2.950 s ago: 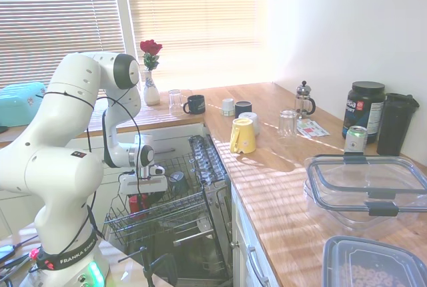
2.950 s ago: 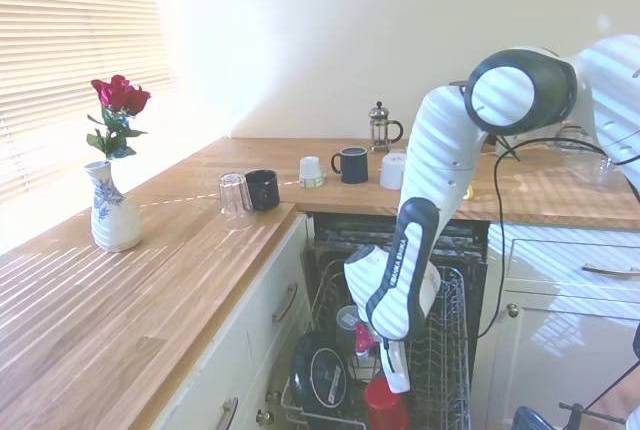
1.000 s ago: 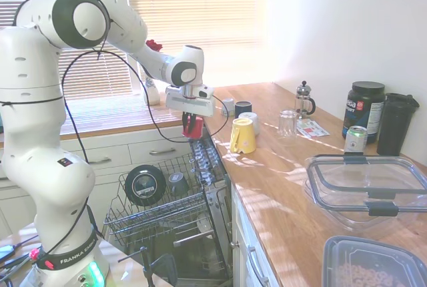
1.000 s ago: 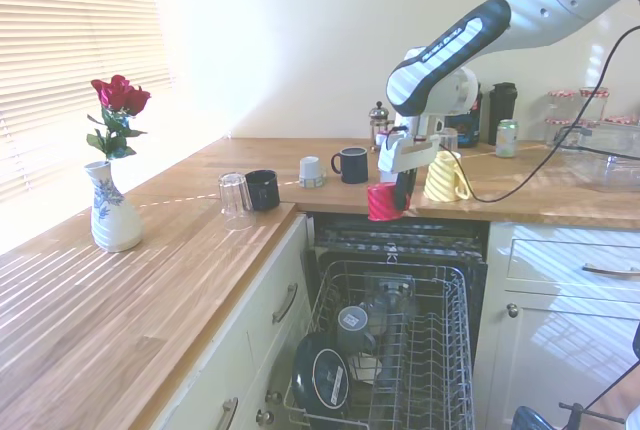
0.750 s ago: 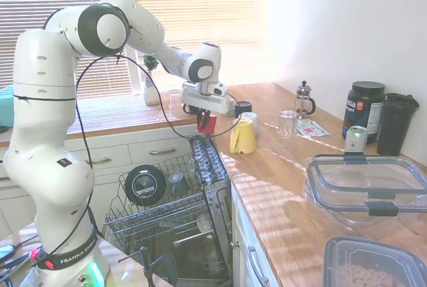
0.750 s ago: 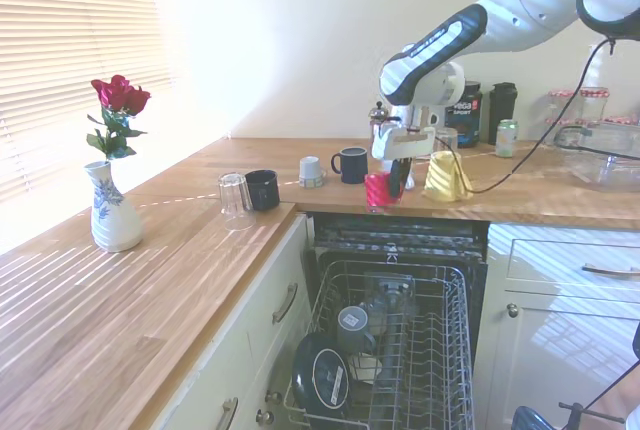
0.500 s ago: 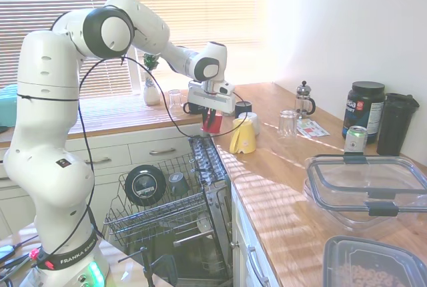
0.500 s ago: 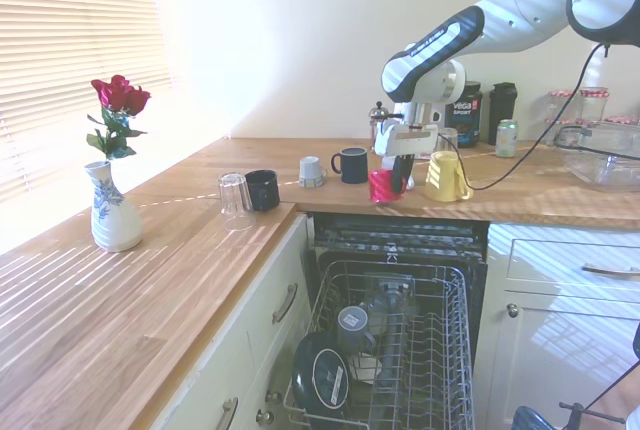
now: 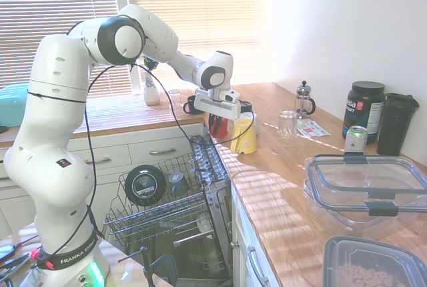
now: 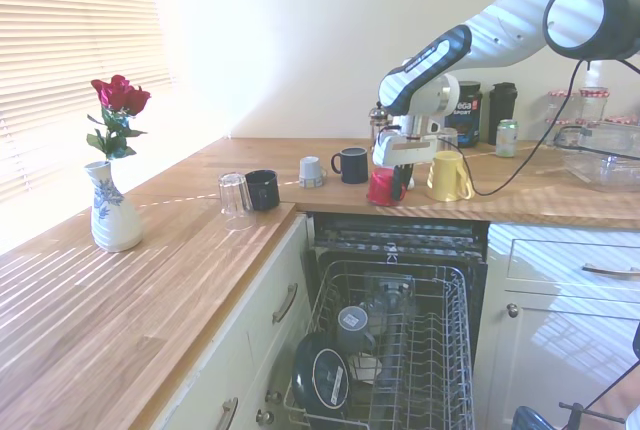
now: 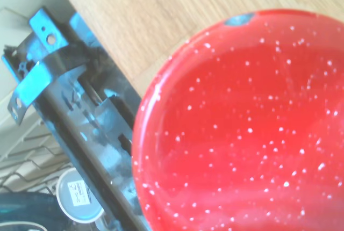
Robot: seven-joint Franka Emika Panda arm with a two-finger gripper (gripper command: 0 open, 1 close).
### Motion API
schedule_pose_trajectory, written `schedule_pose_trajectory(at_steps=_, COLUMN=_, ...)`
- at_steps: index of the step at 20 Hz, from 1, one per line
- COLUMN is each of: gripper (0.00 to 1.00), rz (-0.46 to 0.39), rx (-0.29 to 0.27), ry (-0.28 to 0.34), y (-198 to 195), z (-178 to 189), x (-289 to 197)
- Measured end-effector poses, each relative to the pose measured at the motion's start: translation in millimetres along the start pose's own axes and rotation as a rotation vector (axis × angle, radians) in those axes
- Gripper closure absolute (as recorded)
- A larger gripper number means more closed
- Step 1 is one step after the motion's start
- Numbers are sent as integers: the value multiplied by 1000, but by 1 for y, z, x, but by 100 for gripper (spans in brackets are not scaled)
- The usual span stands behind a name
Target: Unload the mug from the dish rack
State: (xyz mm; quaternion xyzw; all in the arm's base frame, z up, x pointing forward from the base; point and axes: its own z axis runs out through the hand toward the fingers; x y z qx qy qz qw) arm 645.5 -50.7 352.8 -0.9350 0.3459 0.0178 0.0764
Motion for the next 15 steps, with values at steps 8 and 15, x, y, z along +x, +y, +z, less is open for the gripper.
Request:
schedule_pose_trajectory(at_steps=8, gripper=0, rz=25, rx=38, ry=32, y=-5, z=-2, x=1)
schedule_pose_trajectory(at_steps=15, gripper=0, rz=13, rx=67, ry=78, y=-3, z=-24, x=-18)
